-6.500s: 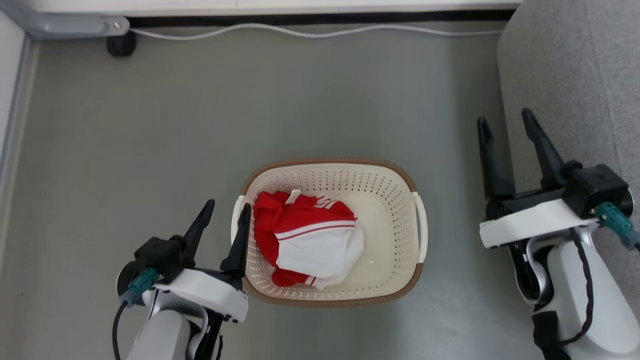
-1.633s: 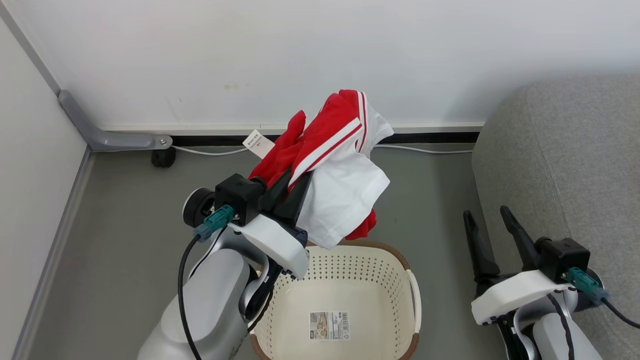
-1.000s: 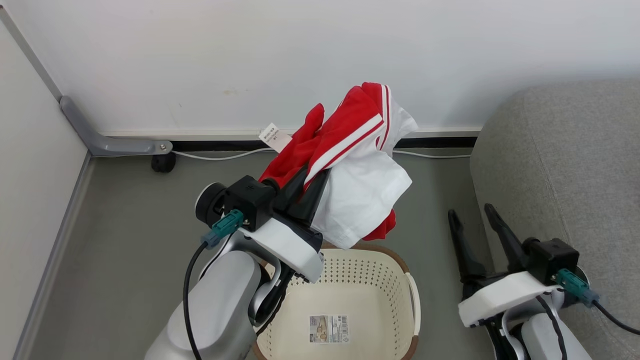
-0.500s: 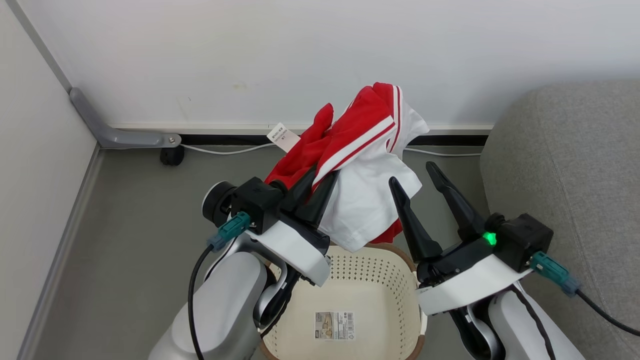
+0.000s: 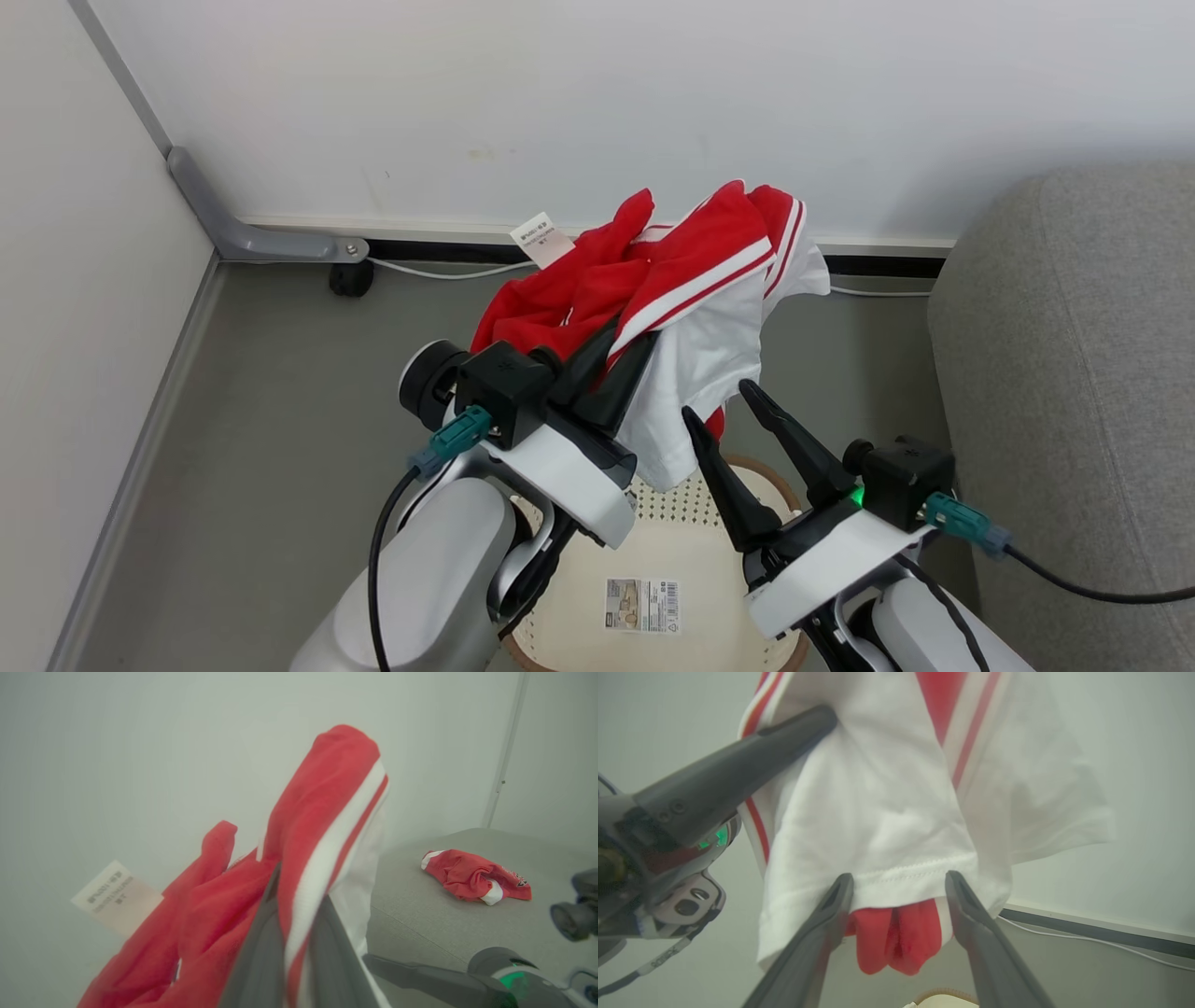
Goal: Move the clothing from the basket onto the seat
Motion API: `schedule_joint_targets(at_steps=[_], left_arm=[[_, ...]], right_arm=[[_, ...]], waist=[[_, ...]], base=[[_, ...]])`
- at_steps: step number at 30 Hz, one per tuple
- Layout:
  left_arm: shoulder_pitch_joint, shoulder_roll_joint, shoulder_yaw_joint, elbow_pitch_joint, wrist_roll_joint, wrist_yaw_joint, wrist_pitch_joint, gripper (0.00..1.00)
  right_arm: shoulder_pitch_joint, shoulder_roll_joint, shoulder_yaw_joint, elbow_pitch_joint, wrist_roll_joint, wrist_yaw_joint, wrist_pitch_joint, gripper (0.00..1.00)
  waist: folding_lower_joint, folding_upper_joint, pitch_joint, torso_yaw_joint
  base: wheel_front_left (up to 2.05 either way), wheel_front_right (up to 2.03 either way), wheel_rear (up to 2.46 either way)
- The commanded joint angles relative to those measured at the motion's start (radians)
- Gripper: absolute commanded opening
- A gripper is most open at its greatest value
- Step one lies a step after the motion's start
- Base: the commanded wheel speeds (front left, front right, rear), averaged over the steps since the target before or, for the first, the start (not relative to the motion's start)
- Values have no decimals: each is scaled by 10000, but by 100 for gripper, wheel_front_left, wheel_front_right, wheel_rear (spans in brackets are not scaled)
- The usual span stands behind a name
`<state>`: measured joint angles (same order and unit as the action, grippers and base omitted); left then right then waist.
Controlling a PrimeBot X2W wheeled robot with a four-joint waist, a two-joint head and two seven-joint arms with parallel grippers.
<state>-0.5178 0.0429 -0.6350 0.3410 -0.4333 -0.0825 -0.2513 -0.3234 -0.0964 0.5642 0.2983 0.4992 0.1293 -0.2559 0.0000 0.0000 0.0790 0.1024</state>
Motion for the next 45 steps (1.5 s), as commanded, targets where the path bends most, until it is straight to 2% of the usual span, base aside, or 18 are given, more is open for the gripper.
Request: schedule_joint_targets(at_steps=[1, 11, 27, 39, 40, 41, 42, 43, 45], left_arm=[[-282, 74, 285, -327, -92, -2, -105, 0], [-296, 74, 143, -321, -119, -21, -105, 0], [-339, 74, -496, -514, -270, -245, -105, 0], [-302, 74, -910, -494, -402, -397, -105, 0], [-298, 74, -940, -476, -419, -405, -105, 0], [-297, 74, -958, -470, -438, -411, -105, 0], [-294, 74, -970, -462, -450, -417, -105, 0], [-289, 74, -976, -450, -461, -422, -105, 0], [-279, 74, -965, -427, -473, -429, -105, 0]], right_arm=[[-315, 65, 227, -156, 125, 14, -59, 100], [-589, 1, 786, 60, 392, 14, -59, 100], [-1267, 268, -177, -448, -736, 14, -59, 100], [-2006, 367, 373, 742, -771, 14, -59, 100], [-2043, 370, 414, 794, -751, 14, -59, 84], [-2076, 374, 435, 836, -728, 14, -59, 49], [-2099, 377, 446, 866, -707, 14, -59, 28], [-2108, 378, 459, 892, -683, 14, -59, 0], [-2078, 377, 435, 926, -618, 14, -59, 0]], waist=[[0, 0, 9, 19], [0, 0, 25, 57], [0, 0, -15, 320], [0, 0, -101, 573], [0, 0, -97, 578], [0, 0, -91, 581], [0, 0, -90, 585], [0, 0, -89, 586], [0, 0, -76, 577]], base=[[0, 0, 0], [0, 0, 0], [0, 0, 0], [0, 0, 0], [0, 0, 0], [0, 0, 0], [0, 0, 0], [0, 0, 0], [0, 0, 0]])
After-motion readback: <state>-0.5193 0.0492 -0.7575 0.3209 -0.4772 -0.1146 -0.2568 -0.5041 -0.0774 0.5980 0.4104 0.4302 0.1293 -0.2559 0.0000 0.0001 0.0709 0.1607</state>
